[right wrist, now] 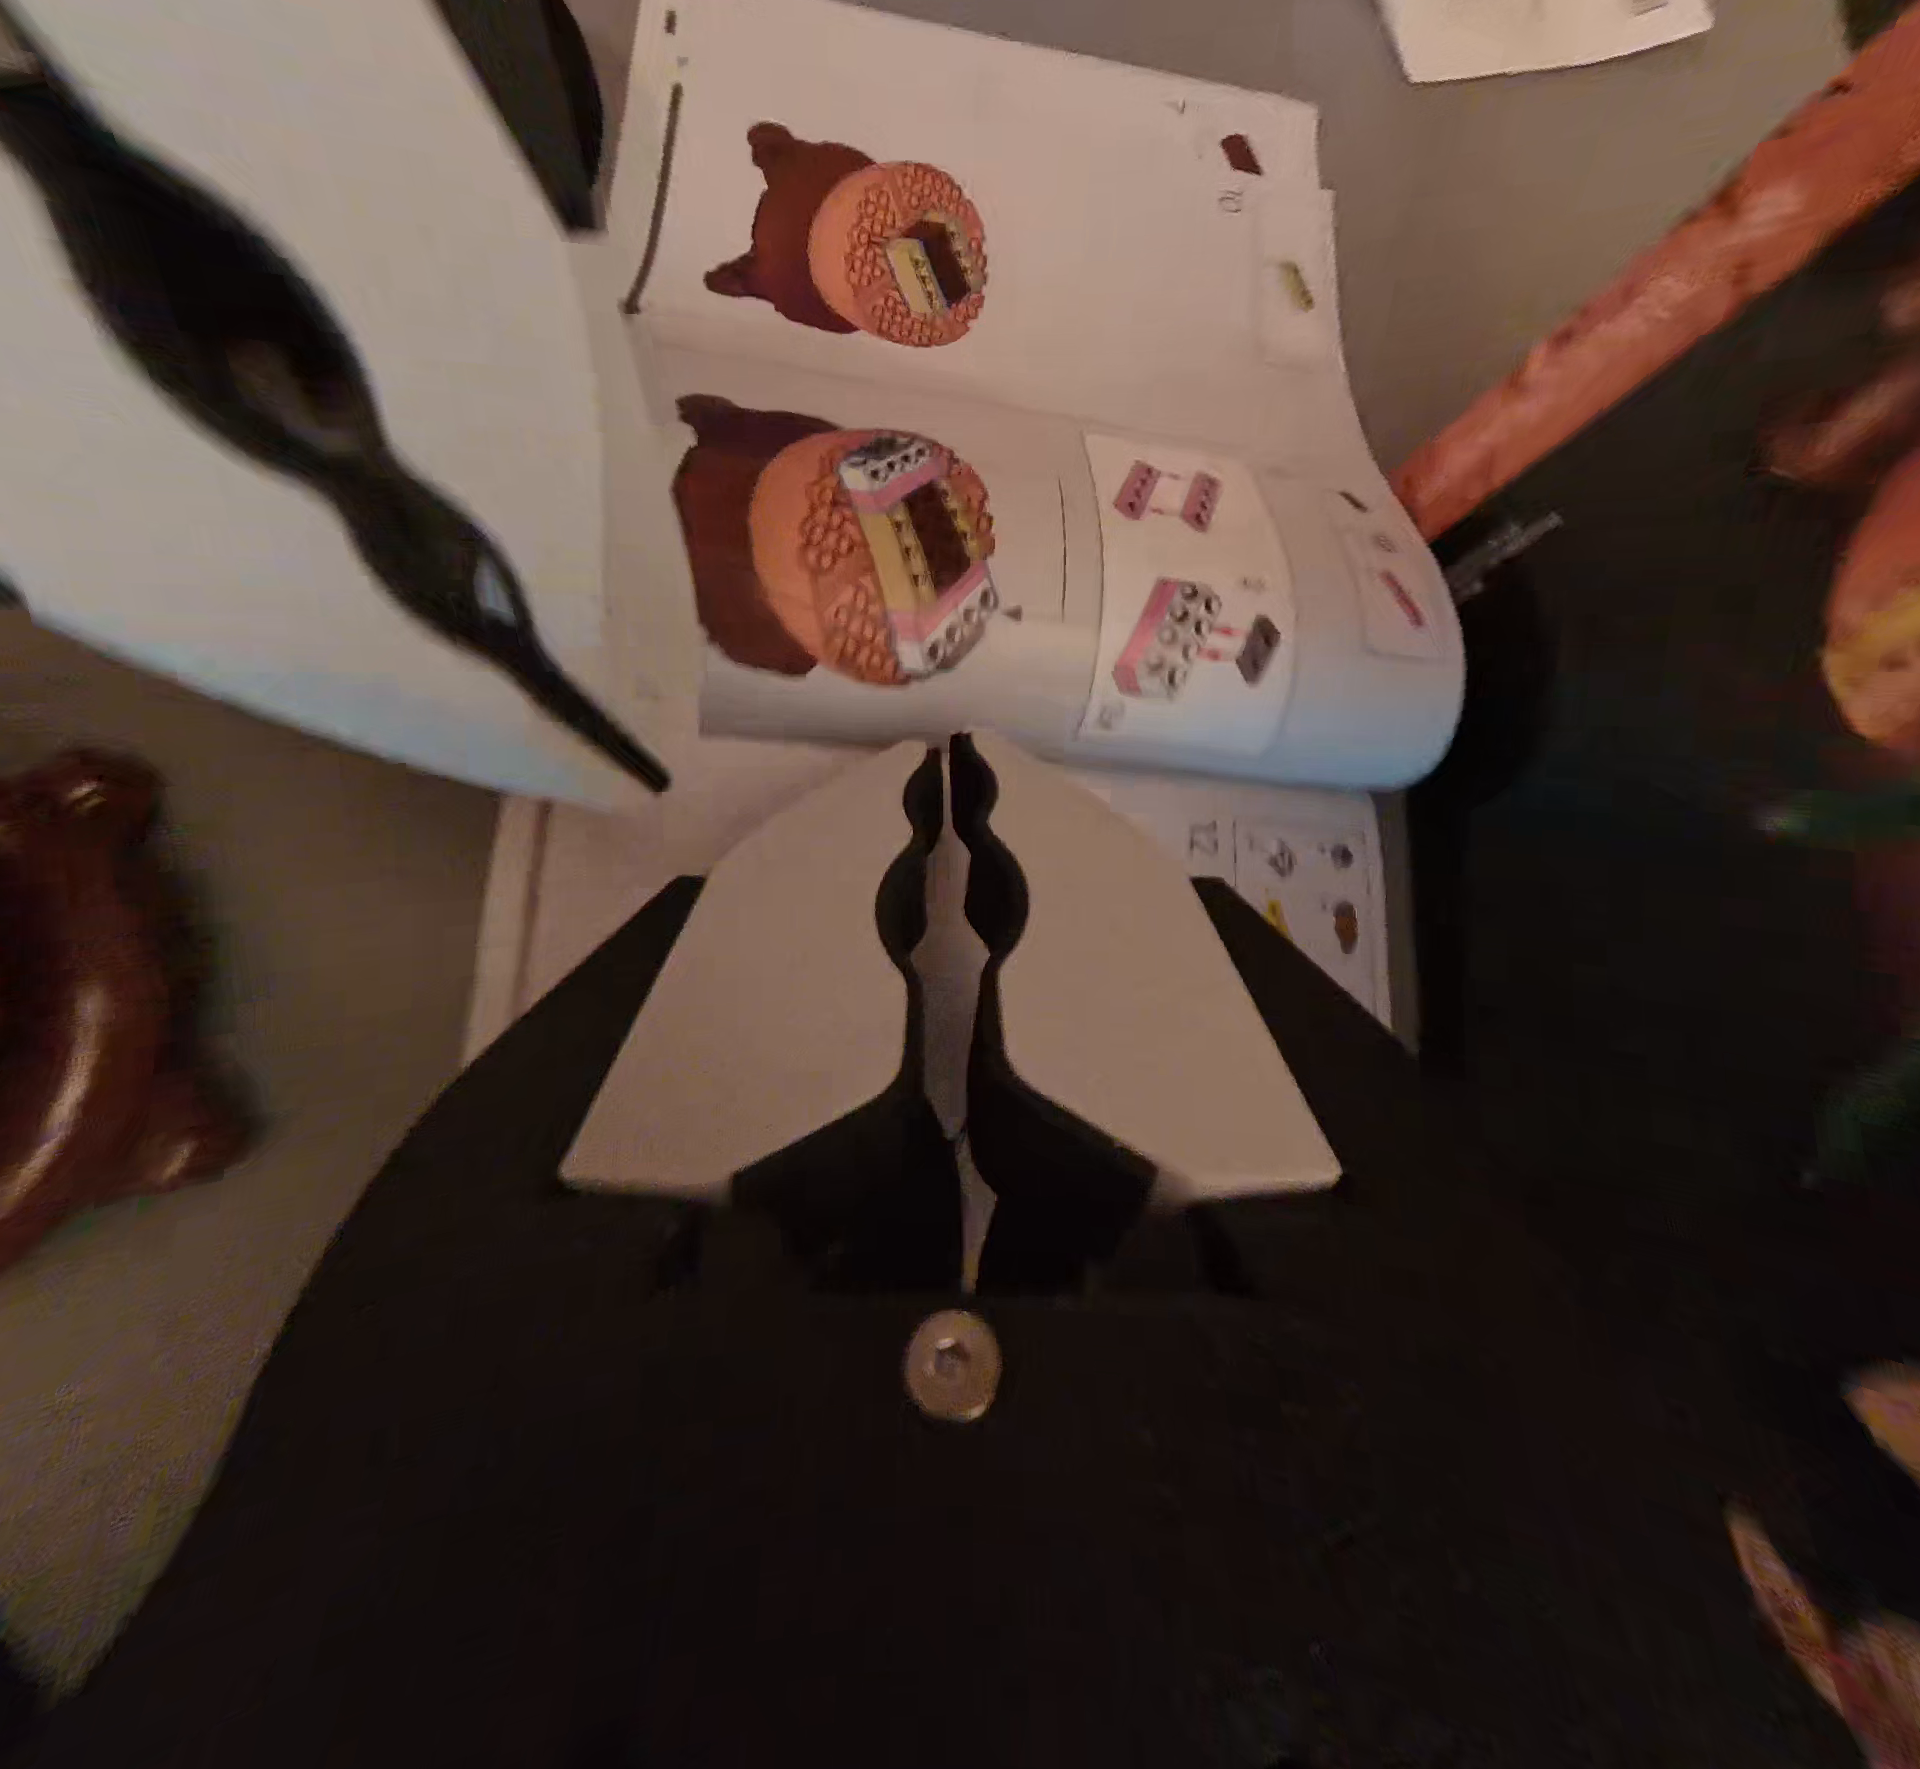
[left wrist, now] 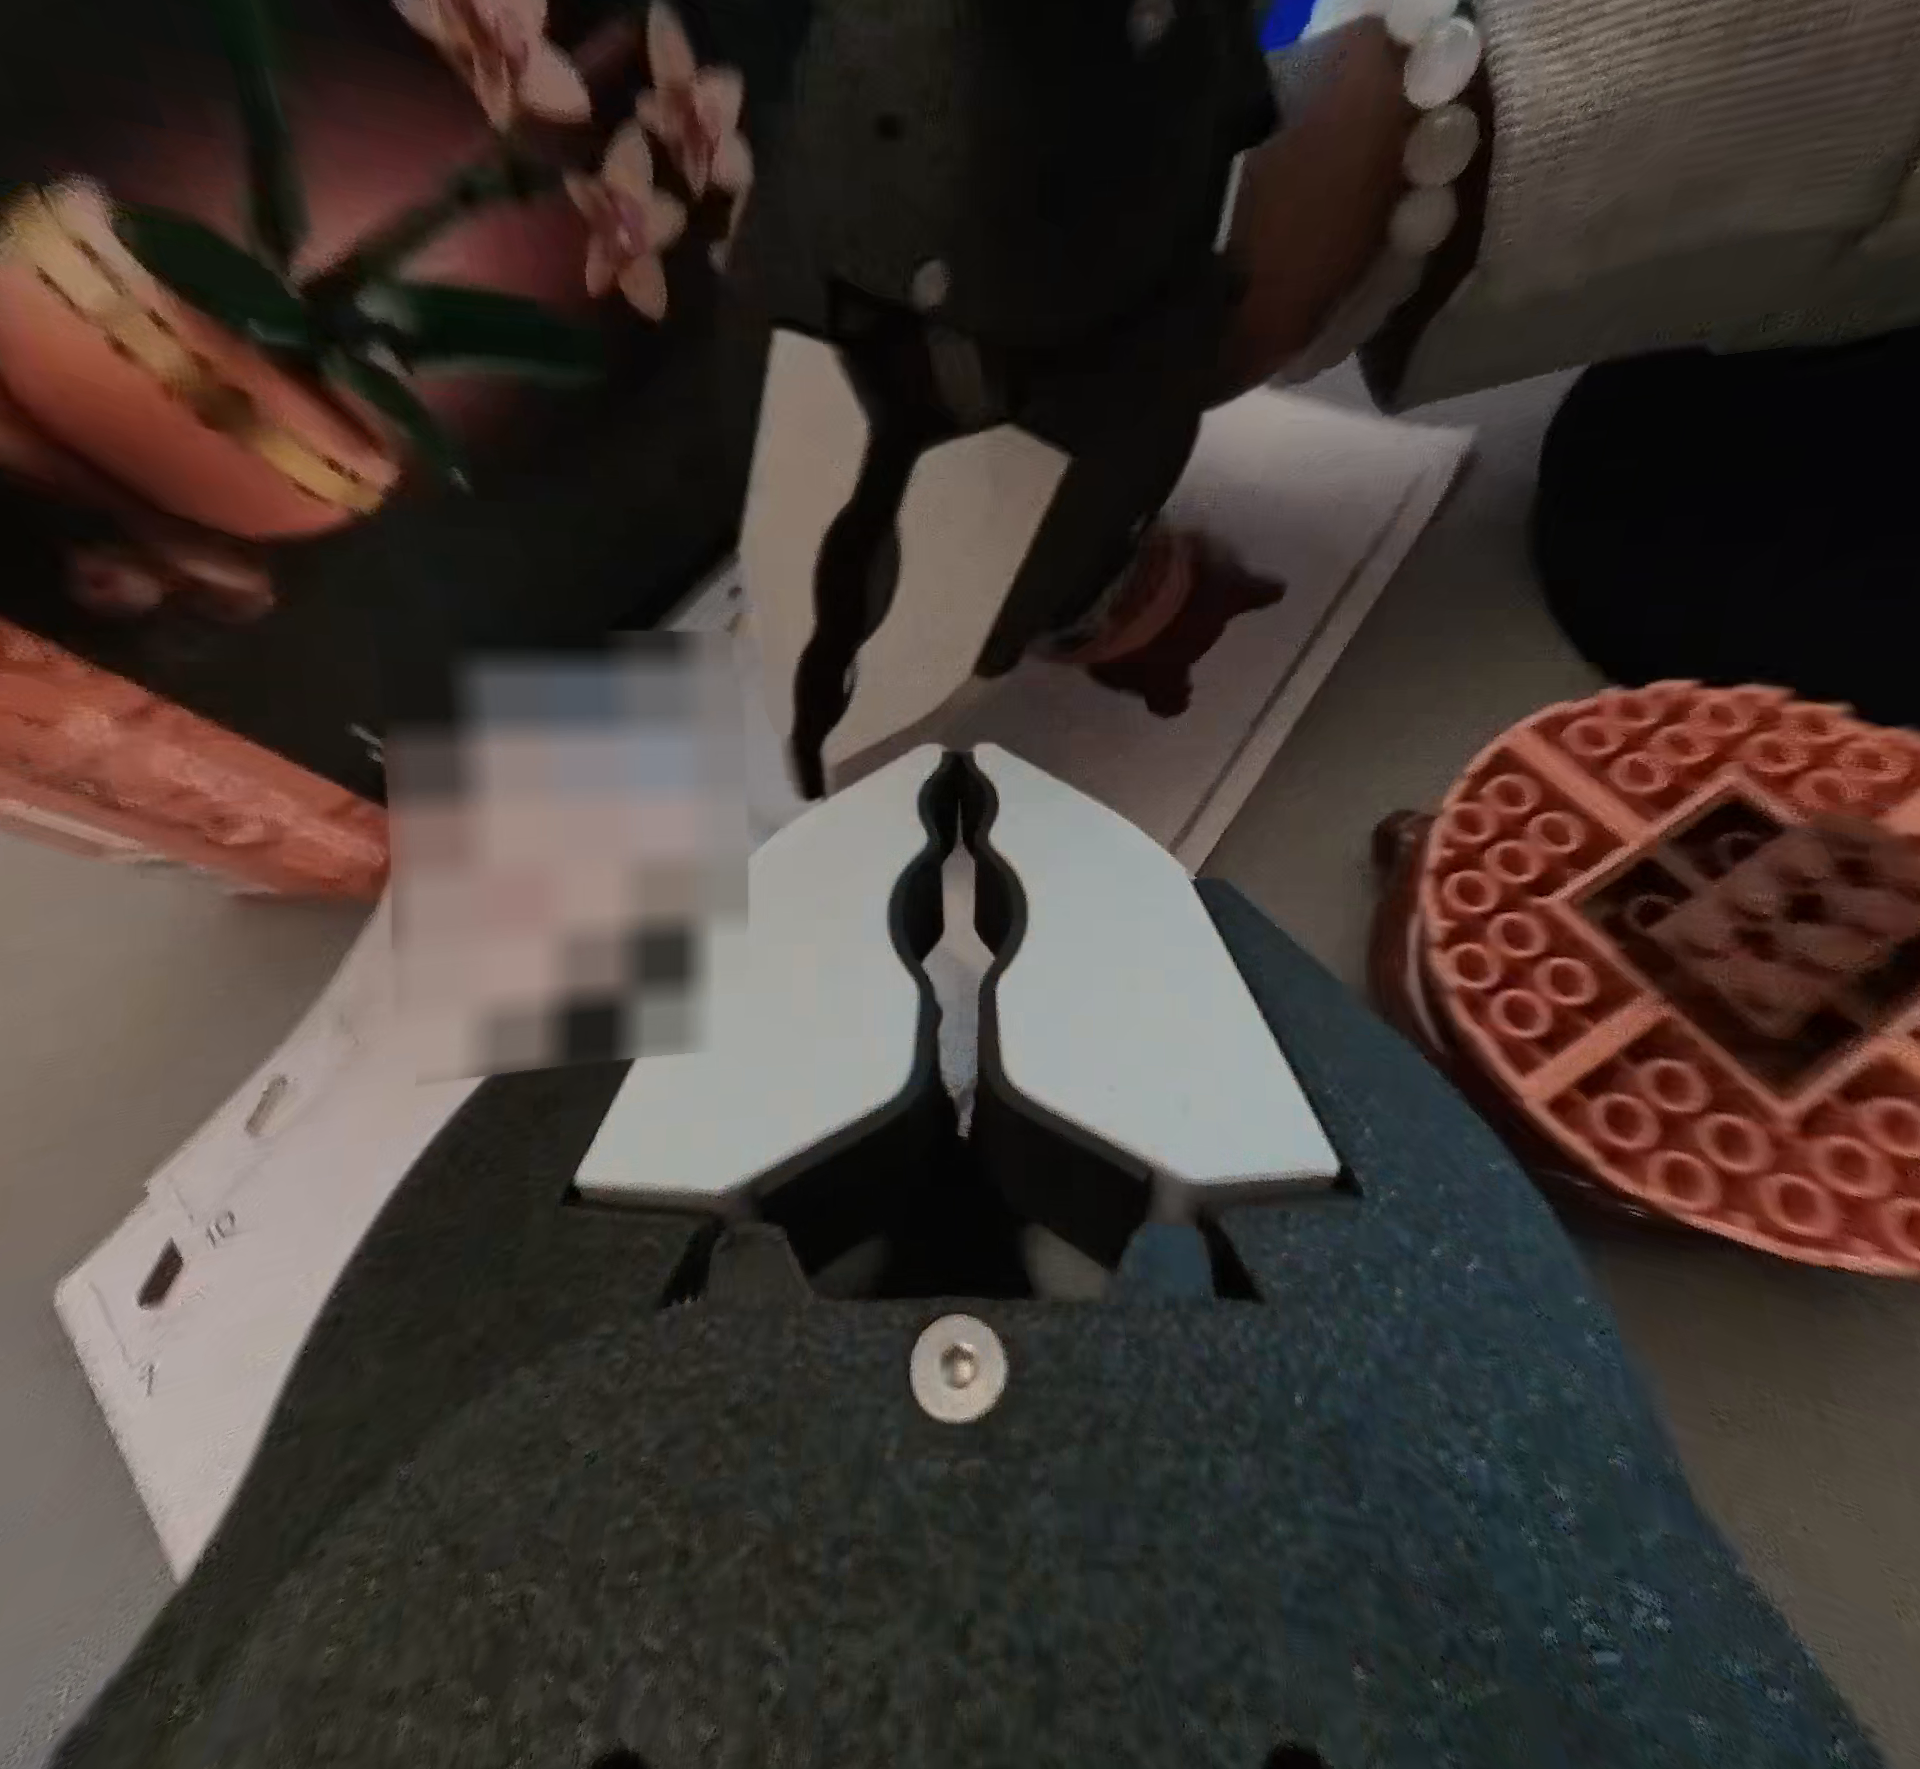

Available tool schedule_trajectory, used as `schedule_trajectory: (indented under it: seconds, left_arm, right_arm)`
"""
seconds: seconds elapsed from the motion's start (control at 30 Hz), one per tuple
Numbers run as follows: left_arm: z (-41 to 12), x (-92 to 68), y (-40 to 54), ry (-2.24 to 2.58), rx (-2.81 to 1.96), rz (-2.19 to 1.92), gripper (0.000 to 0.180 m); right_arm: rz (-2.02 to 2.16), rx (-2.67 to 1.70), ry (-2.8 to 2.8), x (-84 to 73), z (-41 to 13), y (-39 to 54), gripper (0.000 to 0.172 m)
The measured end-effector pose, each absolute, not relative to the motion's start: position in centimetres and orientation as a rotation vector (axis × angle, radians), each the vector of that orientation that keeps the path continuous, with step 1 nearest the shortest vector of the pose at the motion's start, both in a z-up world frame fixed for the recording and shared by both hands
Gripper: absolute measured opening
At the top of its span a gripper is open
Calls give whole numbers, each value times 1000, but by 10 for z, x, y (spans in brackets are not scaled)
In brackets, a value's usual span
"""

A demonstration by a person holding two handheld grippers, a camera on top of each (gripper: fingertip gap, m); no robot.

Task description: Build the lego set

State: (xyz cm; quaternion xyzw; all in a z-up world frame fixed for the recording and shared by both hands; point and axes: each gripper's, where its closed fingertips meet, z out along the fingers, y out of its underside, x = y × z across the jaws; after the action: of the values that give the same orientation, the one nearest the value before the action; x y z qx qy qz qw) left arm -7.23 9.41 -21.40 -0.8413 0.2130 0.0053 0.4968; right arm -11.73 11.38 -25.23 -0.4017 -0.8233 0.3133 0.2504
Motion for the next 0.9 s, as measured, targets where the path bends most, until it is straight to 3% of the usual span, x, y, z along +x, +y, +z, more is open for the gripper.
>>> schedule_trajectory:
  seconds: [0.2,0.53,0.7,0.9]
  left_arm:
    - [-263,-114,77,481,-2329,224,0]
    - [-267,-105,81,660,-2318,298,0]
    - [-268,-105,81,687,-2305,327,0]
    - [-268,-105,81,675,-2296,321,0]
  right_arm:
    - [941,-1122,-2212,-135,-268,104,0]
    - [942,-1098,-2229,-133,-268,106,0]
    - [847,-1260,-2110,-156,-268,150,0]
    - [448,-1188,-1932,-173,-266,189,0]
